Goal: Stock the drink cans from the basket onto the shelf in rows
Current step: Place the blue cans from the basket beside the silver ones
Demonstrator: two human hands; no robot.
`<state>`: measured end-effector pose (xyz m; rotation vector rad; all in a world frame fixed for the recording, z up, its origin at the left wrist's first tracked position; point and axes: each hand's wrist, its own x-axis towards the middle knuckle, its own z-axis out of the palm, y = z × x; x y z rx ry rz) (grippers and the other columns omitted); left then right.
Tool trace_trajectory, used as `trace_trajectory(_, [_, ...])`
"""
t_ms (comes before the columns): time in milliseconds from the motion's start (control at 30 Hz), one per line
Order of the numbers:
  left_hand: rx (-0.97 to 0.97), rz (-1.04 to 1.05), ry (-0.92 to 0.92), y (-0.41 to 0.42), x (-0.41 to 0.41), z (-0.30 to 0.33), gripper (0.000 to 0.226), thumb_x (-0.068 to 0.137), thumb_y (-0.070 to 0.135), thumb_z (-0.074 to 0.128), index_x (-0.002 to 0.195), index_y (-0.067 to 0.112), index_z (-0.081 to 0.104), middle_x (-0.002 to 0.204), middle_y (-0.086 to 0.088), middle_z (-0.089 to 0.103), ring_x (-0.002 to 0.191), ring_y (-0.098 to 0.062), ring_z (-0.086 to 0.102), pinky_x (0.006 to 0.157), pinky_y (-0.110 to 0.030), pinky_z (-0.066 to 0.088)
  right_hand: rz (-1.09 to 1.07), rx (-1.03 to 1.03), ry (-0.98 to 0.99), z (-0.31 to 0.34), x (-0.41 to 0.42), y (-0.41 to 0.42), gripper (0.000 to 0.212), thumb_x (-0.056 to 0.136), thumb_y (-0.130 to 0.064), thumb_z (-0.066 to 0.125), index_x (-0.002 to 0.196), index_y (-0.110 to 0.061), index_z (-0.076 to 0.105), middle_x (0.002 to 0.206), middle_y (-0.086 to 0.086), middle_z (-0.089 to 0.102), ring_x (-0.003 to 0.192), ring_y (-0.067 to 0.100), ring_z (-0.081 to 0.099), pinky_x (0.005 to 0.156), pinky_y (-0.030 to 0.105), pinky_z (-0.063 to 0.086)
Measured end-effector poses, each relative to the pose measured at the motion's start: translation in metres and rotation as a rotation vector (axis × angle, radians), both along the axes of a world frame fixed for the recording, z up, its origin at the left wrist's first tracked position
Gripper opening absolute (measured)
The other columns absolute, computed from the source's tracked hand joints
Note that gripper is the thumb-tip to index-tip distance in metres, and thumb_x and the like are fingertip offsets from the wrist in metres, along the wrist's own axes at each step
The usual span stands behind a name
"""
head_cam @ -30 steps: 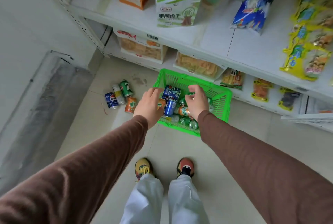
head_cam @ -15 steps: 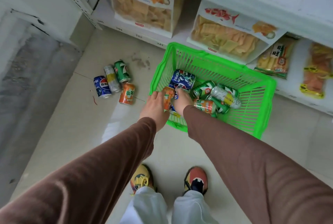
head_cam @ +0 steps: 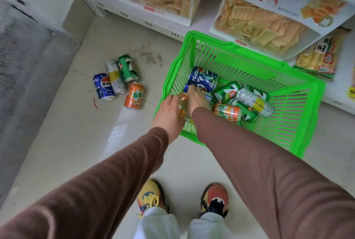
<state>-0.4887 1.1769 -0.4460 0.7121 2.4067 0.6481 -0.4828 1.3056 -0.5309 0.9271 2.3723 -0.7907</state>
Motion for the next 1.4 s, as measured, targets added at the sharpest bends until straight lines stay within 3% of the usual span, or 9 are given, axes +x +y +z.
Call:
trace_trajectory(67, [0.02,0.001,-0.001,-0.001,0.0,0.001,0.063,0.079,0.005,0.064,0.137,0.015,0.043,0.125,-0.008,0.051,0.118,-0.028,0.048,0.102,-0.033,0.038,-0.019,0.032,0.038,0.0,0.007,0.001,0.044,0.089,-0.034,0.073,0.116,-0.007,0.05,0.126,0.016,0.055,0.119,0.036,0.049,0.092,0.044,0.044])
trace_trajectory(267, [0.021,0.007,-0.009,-0.004,0.0,0.002,0.063,0.081,0.006,0.064,0.139,0.017,0.041,0.129,-0.007,0.05,0.122,-0.025,0.046,0.104,-0.032,0.036,-0.181,-0.134,0.015,0.001,0.012,0.009,0.044,0.085,-0.039,0.077,0.103,-0.012,0.048,0.096,0.006,0.063,0.087,0.028,0.063,0.063,0.034,0.042])
trace_trajectory(367, [0.013,0.007,-0.015,-0.004,0.0,0.003,0.062,0.082,0.007,0.063,0.14,0.017,0.041,0.129,-0.007,0.05,0.121,-0.025,0.047,0.103,-0.032,0.037,-0.257,-0.202,-0.008,0.001,0.01,0.011,0.06,0.084,-0.038,0.078,0.123,-0.013,0.04,0.108,0.011,0.064,0.103,0.034,0.062,0.076,0.04,0.051])
trace_trajectory(500, [-0.019,0.006,-0.029,-0.005,-0.001,0.007,0.063,0.083,0.008,0.063,0.141,0.014,0.04,0.132,-0.009,0.049,0.124,-0.026,0.046,0.104,-0.034,0.038,-0.192,-0.244,-0.14,0.01,0.006,0.015,0.077,0.087,-0.041,0.074,0.149,-0.018,0.034,0.131,0.013,0.058,0.13,0.037,0.047,0.099,0.047,0.048])
trace_trajectory(633, [-0.06,0.009,-0.035,-0.009,-0.001,0.017,0.063,0.082,0.008,0.063,0.14,0.012,0.041,0.134,-0.011,0.049,0.124,-0.028,0.046,0.106,-0.036,0.039,-0.102,-0.194,-0.088,0.029,0.014,0.015,0.041,0.088,-0.035,0.071,0.123,-0.018,0.06,0.118,0.009,0.06,0.119,0.034,0.054,0.094,0.043,0.051])
trace_trajectory(767, [-0.083,0.019,-0.051,-0.014,0.004,0.05,0.062,0.081,0.008,0.063,0.14,0.011,0.041,0.134,-0.011,0.049,0.124,-0.029,0.046,0.106,-0.037,0.04,-0.195,-0.231,0.054,0.078,0.033,0.014,0.062,0.085,-0.037,0.076,0.142,-0.027,0.053,0.137,0.008,0.051,0.12,0.031,0.056,0.096,0.037,0.047])
trace_trajectory(1000, [0.002,-0.015,-0.03,0.008,-0.013,0.192,0.065,0.079,0.007,0.063,0.14,0.009,0.041,0.131,-0.014,0.049,0.121,-0.034,0.047,0.103,-0.039,0.039,-0.314,-0.244,0.251,0.262,0.027,0.037,0.065,0.077,-0.034,0.085,0.136,-0.025,0.058,0.126,0.006,0.049,0.114,0.023,0.056,0.089,0.025,0.039])
trace_trajectory(1167, [0.15,-0.018,0.033,0.026,-0.044,0.343,0.062,0.084,0.032,0.066,0.138,0.011,0.042,0.13,-0.012,0.049,0.12,-0.031,0.047,0.102,-0.042,0.04,-0.262,-0.147,0.406,0.44,0.011,0.044,0.062,0.075,-0.041,0.085,0.131,-0.03,0.06,0.124,-0.003,0.049,0.107,0.013,0.054,0.086,0.025,0.039])
trace_trajectory(1400, [0.32,-0.079,0.189,0.029,-0.086,0.556,0.067,0.08,0.024,0.07,0.139,0.013,0.041,0.131,-0.01,0.048,0.123,-0.028,0.046,0.1,-0.037,0.039,-0.124,0.043,0.597,0.682,0.003,0.038,0.062,0.077,-0.046,0.082,0.132,-0.029,0.059,0.127,-0.002,0.057,0.116,0.017,0.055,0.087,0.025,0.039])
